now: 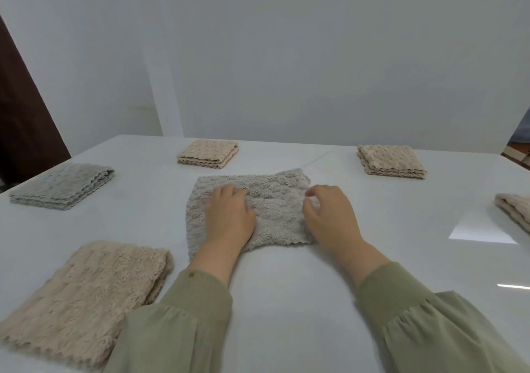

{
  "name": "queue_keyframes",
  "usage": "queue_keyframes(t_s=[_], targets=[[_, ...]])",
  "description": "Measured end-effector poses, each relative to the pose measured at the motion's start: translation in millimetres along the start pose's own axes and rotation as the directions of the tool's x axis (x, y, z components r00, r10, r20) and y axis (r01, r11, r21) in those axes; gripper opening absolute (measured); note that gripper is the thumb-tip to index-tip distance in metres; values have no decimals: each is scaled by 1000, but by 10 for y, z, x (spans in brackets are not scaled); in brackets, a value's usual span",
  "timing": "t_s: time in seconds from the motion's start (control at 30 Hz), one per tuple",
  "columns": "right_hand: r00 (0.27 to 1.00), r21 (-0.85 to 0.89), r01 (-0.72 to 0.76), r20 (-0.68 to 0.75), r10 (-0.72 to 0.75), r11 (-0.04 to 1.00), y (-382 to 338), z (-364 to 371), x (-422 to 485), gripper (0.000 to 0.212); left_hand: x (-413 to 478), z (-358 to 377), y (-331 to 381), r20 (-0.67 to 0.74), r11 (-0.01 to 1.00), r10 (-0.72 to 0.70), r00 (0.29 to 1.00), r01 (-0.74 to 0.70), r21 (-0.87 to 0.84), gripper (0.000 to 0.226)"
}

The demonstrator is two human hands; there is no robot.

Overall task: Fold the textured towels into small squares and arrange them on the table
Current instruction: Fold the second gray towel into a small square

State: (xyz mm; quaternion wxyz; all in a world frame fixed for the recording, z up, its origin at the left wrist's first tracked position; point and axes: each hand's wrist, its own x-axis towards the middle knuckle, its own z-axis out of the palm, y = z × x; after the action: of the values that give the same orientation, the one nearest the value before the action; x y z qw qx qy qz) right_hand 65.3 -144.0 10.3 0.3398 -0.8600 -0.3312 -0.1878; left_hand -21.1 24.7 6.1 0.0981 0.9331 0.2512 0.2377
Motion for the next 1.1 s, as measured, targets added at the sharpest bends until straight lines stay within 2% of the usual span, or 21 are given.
queue_keyframes(t_s=[0.07,0.13,0.17,0.3,0.4,0.53,0.63,0.7,0.73,0.8,0.83,0.87,0.9,1.0,1.07,1.1], targets=[[982,14,159,104,-160,987,-103,-10,-110,17,-90,-62,69,-141,973,182,973,-199,-119,22],[958,71,206,186,-216,976,-164,-40,-205,17,-184,-132,102,-239,926,296,925,-339,-164,8],[954,87,212,199,-225,973,-177,-54,-242,19,-234,-180,104,-231,912,330,915,-373,-174,4],[904,77,268,324,-279,960,-98,-66,-355,26,-452,-335,50,26,924,326,945,-313,-220,17],[916,83,236,315,-250,968,-22,-43,-352,8,-569,-350,-10,127,944,315,940,-298,-140,17],[938,6,223,270,-216,975,-35,-61,-316,11,-570,-301,-63,141,959,269,953,-250,-136,37],[959,-4,213,194,-208,977,-110,-107,-324,20,-554,-269,-44,116,973,231,966,-232,0,54],[959,-11,250,140,-246,968,-162,-133,-347,26,-552,-268,-13,57,975,208,976,-211,63,47],[957,-35,271,123,-265,962,-171,-141,-354,28,-553,-267,-5,1,972,224,975,-224,67,36],[950,-101,281,169,-262,955,-203,-188,-368,29,-573,-292,-8,-81,962,259,962,-265,-65,11],[942,-114,276,231,-245,954,-218,-223,-367,28,-589,-322,-17,-73,946,263,962,-272,-179,5],[928,-92,257,303,-219,962,-218,-257,-343,27,-602,-355,-33,-36,920,265,964,-264,-291,2],[908,-41,203,381,-172,978,-218,-301,-305,27,-614,-406,-42,29,896,264,964,-234,-377,9],[802,142,-114,598,7,983,-230,-447,-194,33,-603,-579,-53,153,844,272,950,-159,-512,34],[797,246,-264,601,67,933,-238,-484,-168,37,-599,-688,-20,124,762,227,966,-97,-641,35],[842,290,-274,533,83,917,-249,-467,-166,38,-591,-731,-8,85,708,186,979,-74,-703,33]])
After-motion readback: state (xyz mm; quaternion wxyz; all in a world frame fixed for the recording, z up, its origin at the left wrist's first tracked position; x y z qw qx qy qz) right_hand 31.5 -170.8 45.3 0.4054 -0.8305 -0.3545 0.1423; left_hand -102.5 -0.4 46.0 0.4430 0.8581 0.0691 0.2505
